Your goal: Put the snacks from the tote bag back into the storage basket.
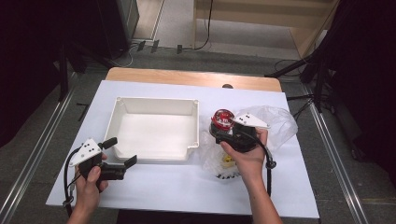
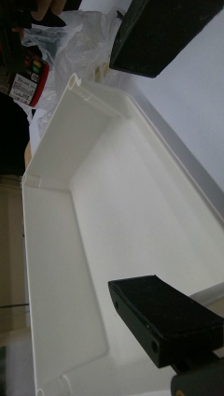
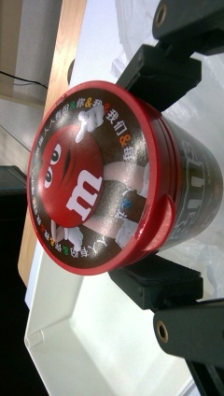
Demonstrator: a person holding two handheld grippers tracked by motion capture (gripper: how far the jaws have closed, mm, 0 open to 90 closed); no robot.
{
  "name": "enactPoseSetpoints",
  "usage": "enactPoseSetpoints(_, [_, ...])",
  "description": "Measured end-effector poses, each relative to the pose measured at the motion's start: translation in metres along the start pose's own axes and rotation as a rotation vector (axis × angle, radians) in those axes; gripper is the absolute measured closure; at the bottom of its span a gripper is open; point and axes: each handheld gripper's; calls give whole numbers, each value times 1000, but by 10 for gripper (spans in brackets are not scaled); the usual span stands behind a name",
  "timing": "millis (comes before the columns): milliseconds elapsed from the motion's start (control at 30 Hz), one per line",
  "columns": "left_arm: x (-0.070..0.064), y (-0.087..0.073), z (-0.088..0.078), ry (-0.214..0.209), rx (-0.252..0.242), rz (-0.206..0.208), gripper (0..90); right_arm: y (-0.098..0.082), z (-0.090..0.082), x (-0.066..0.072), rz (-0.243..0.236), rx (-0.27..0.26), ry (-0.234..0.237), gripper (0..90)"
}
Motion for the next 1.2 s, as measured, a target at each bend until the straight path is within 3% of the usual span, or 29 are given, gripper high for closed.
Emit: enactPoseSetpoints(1200, [-1,1,0,-8,0,6,0,8,19,30,-35,16,50,264])
Point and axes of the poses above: each handheld gripper's, and its own axes: z roughly forward along the jaws, y roughly out of its top, x roughly to its left, and after that the axes turned 8 degrees about z, right-handed
